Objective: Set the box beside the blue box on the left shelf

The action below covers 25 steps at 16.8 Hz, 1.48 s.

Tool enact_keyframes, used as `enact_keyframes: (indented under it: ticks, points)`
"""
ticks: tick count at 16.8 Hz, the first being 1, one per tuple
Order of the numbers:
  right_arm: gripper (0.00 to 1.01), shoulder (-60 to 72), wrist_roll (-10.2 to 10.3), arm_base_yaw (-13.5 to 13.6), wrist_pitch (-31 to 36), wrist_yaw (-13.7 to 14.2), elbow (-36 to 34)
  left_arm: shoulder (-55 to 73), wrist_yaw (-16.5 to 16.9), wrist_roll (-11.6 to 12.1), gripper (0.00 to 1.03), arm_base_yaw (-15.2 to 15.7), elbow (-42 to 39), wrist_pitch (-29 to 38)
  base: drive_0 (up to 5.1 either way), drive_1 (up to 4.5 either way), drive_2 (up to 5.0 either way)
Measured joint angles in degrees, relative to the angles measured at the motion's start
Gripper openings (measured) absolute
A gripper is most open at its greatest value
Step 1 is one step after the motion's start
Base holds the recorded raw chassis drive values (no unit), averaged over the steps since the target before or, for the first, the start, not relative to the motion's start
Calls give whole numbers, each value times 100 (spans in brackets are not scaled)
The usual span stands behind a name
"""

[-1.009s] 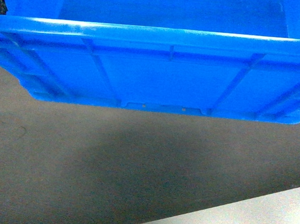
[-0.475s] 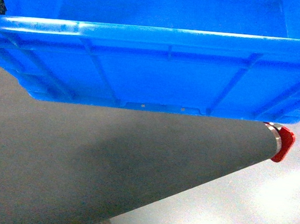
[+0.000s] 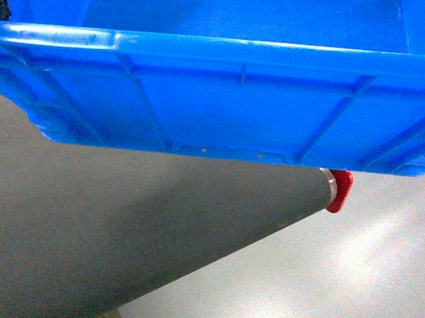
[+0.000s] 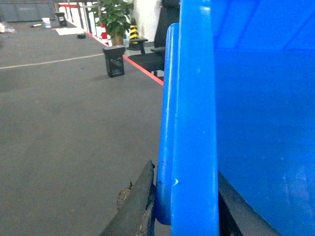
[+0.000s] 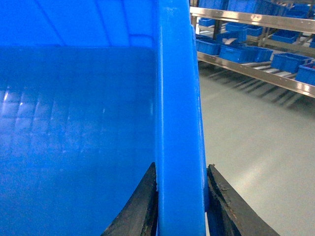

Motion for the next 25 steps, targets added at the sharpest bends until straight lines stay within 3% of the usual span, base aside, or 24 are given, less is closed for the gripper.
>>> enact_keyframes:
  ticks: [25]
  points:
    - [21, 0, -9, 0, -2, 2, 0, 0, 2, 2, 20, 0, 0, 0, -162, -162, -162]
